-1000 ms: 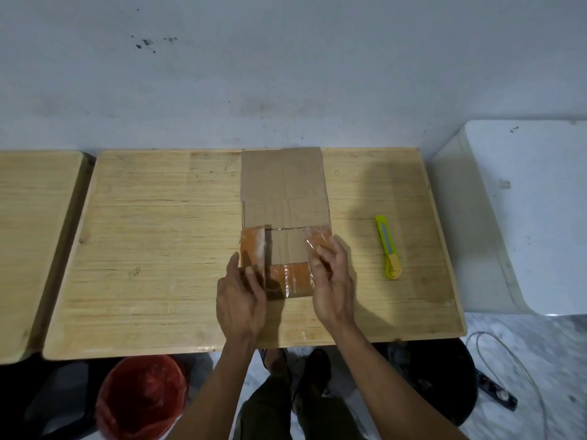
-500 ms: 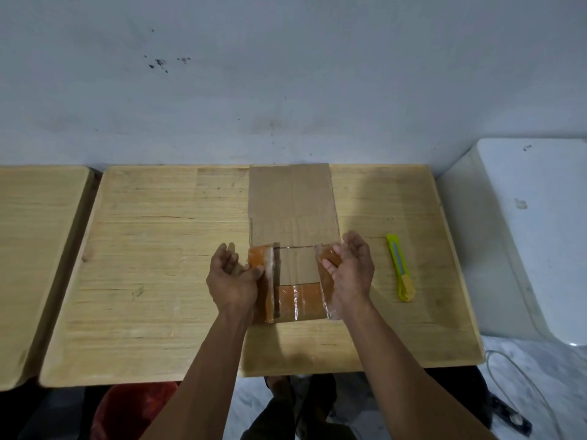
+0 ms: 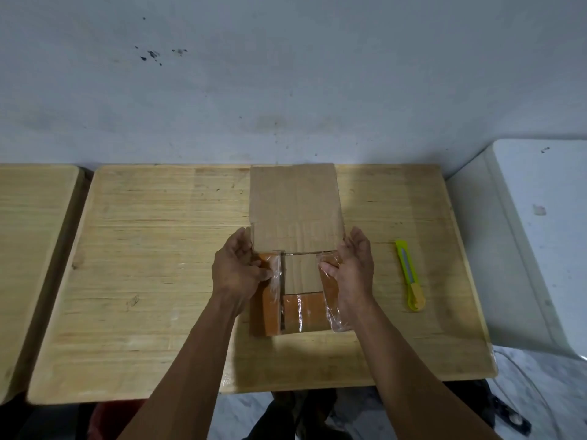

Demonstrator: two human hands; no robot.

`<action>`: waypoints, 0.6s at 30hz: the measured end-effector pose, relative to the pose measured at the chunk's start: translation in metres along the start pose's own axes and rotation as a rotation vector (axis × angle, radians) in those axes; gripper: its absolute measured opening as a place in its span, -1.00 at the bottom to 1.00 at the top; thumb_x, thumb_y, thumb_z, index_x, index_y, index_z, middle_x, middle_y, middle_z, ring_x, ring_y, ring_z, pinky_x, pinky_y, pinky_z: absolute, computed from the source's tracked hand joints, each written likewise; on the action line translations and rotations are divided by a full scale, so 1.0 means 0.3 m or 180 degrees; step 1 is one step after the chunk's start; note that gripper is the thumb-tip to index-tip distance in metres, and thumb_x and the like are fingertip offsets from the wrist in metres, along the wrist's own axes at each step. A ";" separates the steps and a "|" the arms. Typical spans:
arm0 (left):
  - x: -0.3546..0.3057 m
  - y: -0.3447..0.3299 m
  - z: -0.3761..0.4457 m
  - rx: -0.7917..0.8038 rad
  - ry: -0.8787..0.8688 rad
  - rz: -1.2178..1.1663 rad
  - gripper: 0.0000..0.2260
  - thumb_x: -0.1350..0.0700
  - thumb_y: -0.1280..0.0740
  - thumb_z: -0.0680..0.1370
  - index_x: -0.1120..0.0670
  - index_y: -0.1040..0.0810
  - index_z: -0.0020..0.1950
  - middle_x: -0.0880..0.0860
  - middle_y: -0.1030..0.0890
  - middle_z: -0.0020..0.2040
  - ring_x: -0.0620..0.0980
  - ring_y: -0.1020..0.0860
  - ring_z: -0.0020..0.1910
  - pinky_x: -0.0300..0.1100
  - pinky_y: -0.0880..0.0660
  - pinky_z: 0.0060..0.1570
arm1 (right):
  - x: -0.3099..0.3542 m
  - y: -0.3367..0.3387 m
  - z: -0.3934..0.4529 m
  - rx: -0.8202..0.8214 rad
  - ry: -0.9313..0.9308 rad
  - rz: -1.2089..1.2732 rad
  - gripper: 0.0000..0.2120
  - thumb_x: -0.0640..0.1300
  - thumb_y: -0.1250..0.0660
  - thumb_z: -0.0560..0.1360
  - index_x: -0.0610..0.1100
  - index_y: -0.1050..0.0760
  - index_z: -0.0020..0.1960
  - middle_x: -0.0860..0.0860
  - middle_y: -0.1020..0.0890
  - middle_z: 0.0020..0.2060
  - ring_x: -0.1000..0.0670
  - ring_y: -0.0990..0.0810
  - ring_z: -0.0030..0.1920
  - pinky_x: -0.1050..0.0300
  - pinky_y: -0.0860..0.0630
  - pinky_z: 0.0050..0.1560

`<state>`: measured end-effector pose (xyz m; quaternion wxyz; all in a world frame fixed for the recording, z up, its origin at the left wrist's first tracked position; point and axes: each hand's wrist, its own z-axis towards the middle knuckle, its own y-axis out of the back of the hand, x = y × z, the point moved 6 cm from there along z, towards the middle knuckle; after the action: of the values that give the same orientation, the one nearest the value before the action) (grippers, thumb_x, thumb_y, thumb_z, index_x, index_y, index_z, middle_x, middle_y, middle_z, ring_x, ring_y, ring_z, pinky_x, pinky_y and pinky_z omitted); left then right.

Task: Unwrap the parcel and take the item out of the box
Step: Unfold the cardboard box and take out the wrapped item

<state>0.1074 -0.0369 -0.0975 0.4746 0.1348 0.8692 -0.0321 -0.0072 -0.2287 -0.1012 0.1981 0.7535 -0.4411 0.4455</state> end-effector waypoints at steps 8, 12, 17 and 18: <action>-0.005 0.002 0.044 0.0108 0.0117 -0.0004 -0.15 0.59 -0.52 0.13 0.02 -0.45 0.30 -0.03 -0.53 0.02 -0.05 -0.53 0.04 -0.01 -0.56 0.19 | 0.017 -0.023 0.046 0.0008 -0.0116 -0.0562 -0.60 -0.15 -0.18 0.65 -0.02 -0.26 0.47 -0.02 -0.42 0.34 -0.01 -0.57 0.12 -0.07 -0.65 0.05; -0.005 -0.006 0.056 0.0301 0.0180 -0.0252 -0.04 0.59 -0.51 0.12 0.10 -0.36 0.46 0.01 -0.49 0.00 0.00 -0.48 0.02 0.06 -0.53 0.24 | 0.016 -0.024 0.056 -0.0040 -0.0350 -0.0176 -0.78 -0.18 -0.20 0.63 0.07 -0.38 0.22 -0.03 -0.47 0.30 -0.10 -0.55 0.21 -0.10 -0.64 0.00; 0.003 -0.005 0.053 0.0313 0.0203 -0.0289 -0.06 0.62 -0.48 0.15 0.12 -0.36 0.46 0.00 -0.48 -0.01 -0.05 -0.49 -0.02 -0.16 -0.61 -0.05 | 0.026 -0.006 0.052 -0.0106 -0.0395 0.0271 -0.68 -0.18 -0.21 0.64 -0.07 -0.38 0.38 0.00 -0.47 0.10 0.11 -0.52 -0.01 0.02 -0.63 -0.15; 0.004 -0.007 0.050 0.0311 0.0195 -0.0288 -0.07 0.64 -0.46 0.16 0.13 -0.36 0.46 -0.01 -0.47 -0.02 -0.06 -0.49 -0.04 -0.22 -0.60 -0.15 | 0.025 -0.003 0.052 -0.0093 -0.0406 0.0333 -0.68 -0.17 -0.21 0.64 -0.08 -0.39 0.39 0.01 -0.48 0.07 0.11 -0.52 -0.01 0.02 -0.64 -0.14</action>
<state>0.1186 -0.0416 -0.1070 0.4387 0.1194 0.8859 -0.0917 0.0030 -0.2425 -0.1029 0.1570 0.7533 -0.4981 0.3998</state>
